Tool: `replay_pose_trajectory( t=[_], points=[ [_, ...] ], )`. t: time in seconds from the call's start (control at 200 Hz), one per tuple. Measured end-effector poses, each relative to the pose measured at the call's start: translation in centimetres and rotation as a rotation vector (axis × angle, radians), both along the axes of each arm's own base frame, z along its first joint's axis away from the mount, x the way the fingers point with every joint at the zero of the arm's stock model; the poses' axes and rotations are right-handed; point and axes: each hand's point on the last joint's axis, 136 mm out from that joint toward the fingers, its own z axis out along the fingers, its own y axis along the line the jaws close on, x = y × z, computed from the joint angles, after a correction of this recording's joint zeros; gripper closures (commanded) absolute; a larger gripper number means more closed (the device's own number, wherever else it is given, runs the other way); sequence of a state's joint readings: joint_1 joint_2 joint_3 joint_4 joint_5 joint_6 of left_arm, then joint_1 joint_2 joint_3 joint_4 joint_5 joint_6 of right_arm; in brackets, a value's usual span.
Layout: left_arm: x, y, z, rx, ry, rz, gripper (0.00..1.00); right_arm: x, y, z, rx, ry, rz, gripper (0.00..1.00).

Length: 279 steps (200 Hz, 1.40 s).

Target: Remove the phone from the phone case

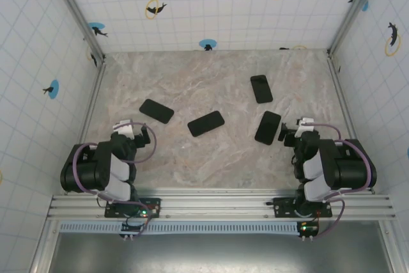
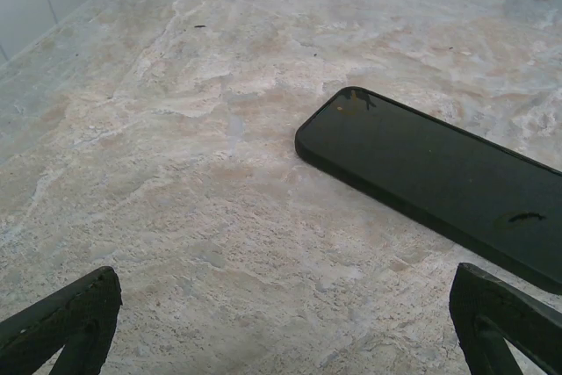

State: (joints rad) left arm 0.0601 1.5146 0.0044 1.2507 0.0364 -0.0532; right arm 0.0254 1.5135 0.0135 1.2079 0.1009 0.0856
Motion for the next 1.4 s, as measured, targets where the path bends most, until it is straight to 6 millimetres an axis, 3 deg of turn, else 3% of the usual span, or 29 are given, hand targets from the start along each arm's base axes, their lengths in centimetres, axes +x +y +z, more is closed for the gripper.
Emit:
replay_pose_trajectory(
  t=[0.901, 1.011, 1.191, 1.396],
  points=[
    [0.2, 0.4, 0.1, 0.001, 0.012, 0.024, 0.02, 0.0, 0.1, 0.2, 0.002, -0.004, 0.007, 0.01],
    [1.4, 0.6, 1.5, 0.003, -0.009, 0.031, 0.02, 0.1, 0.6, 1.1, -0.002, -0.013, 0.036, 0.00],
    [2.7, 0.8, 4.2, -0.039, -0.025, 0.052, 0.02, 1.1, 1.8, 4.4, 0.021, -0.078, 0.100, 0.01],
    [5.0, 1.0, 7.9, -0.205, 0.024, 0.123, 0.02, 2.2, 5.3, 6.9, 0.065, -0.081, 0.229, 0.01]
  ],
)
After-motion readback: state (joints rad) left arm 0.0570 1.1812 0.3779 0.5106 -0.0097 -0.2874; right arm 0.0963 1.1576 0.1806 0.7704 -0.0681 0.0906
